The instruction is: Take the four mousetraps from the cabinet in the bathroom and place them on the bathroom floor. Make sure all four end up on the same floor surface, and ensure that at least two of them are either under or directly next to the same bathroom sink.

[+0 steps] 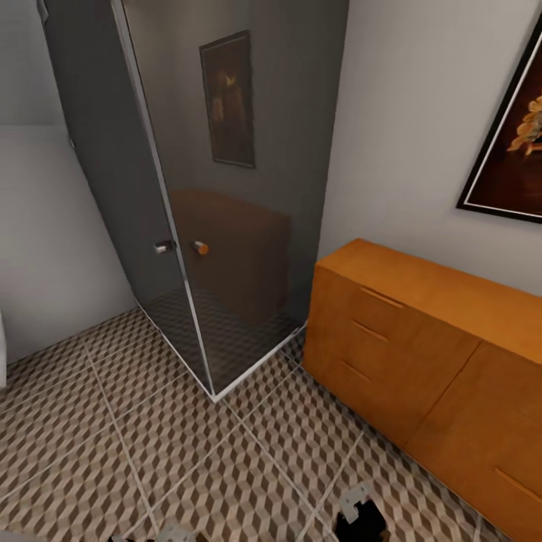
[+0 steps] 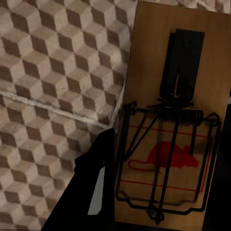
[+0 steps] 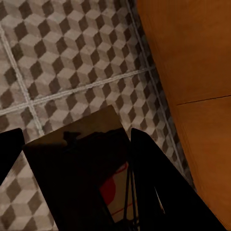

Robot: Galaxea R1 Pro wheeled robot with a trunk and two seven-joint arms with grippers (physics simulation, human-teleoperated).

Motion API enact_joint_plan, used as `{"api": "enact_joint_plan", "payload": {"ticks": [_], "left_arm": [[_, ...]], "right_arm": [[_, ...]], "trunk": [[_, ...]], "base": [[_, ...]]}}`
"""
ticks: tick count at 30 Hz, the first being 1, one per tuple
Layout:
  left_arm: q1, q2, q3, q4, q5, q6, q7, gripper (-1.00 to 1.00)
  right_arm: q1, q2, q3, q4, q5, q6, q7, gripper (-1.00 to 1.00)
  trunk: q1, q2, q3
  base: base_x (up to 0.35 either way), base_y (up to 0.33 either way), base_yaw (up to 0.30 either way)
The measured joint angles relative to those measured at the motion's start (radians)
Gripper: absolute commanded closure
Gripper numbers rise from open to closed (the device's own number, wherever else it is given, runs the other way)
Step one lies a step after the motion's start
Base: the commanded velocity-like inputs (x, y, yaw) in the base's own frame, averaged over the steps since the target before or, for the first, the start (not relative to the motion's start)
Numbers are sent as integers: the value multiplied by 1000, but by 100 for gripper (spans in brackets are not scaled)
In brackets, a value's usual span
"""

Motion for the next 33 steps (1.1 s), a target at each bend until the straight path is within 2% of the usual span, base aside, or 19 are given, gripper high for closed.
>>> {"api": "enact_joint_plan", "payload": {"ticks": [1, 3, 4, 5, 8, 10, 12, 15, 21, 33], "left_arm": [[0, 0, 0, 0, 6, 0, 0, 100], [0, 2, 1, 1, 38, 0, 0, 100], [0, 2, 1, 1, 51, 0, 0, 100], [0, 3, 1, 1, 81, 0, 0, 100], [0, 6, 0, 5, 153, -1, 1, 100], [1, 7, 0, 28, 216, -1, 2, 100], [10, 7, -1, 57, 255, -1, 2, 100], [20, 7, -1, 78, 276, -1, 2, 100], [25, 2, -1, 83, 284, -1, 3, 100], [26, 0, -1, 82, 285, -1, 3, 100]], "right_arm": [[0, 0, -1, 0, -32, 0, 0, 100], [0, 0, 1, 1, -124, -1, 0, 100], [0, 0, 0, 1, -146, -1, 0, 100], [0, -2, -2, 1, -190, 0, 0, 100], [0, -5, -7, 3, -277, 1, 0, 100], [0, -7, -8, 12, -357, 0, 0, 100], [0, -8, -8, 26, -415, -3, -1, 100], [0, -9, -7, 59, -446, -34, -2, 100], [0, -9, -8, 121, -458, -100, -3, 100], [0, -9, -9, 132, -460, -109, -5, 100]], "trunk": [[0, 0, 0], [0, 0, 0], [0, 0, 0], [0, 0, 0], [0, 0, 0], [0, 0, 0], [0, 0, 0], [0, 0, 0], [0, 0, 0], [0, 0, 0]], "base": [[0, 0, 289], [0, 0, 289], [0, 0, 288], [0, 0, 288], [0, 0, 288], [0, 0, 288], [0, 0, 288], [0, 0, 288], [0, 0, 288], [0, 0, 288]]}}
